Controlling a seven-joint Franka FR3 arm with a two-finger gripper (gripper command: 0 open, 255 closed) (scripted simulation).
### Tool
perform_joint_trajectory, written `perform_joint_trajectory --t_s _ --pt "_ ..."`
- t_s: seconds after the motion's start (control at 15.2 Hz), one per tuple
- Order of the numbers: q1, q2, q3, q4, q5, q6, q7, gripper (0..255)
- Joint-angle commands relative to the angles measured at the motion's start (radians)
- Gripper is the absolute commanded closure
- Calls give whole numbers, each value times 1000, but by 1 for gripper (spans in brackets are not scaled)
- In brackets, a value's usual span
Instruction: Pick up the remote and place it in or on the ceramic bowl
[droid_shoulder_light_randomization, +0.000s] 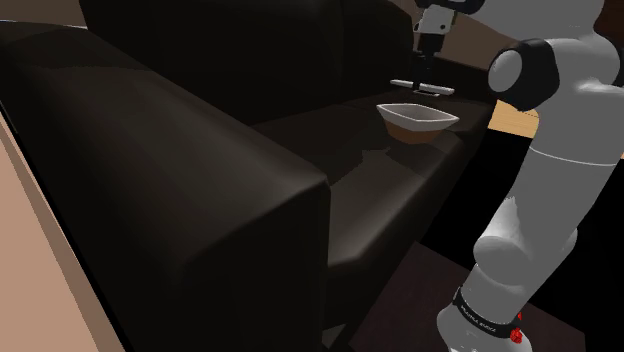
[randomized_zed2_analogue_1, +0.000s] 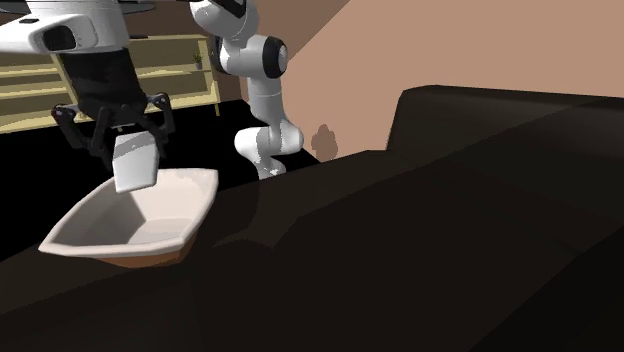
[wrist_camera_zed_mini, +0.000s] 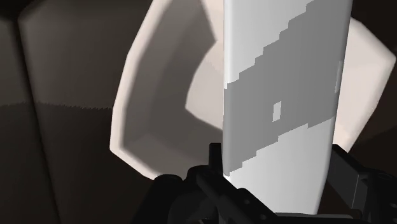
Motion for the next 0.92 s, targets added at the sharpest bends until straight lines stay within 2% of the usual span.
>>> perform_joint_trajectory --t_s 0.0,0.86 --pt "-17 3 -13 -14 2 17 -33 255" --pt "4 -86 1 -298 -35 220 -7 255"
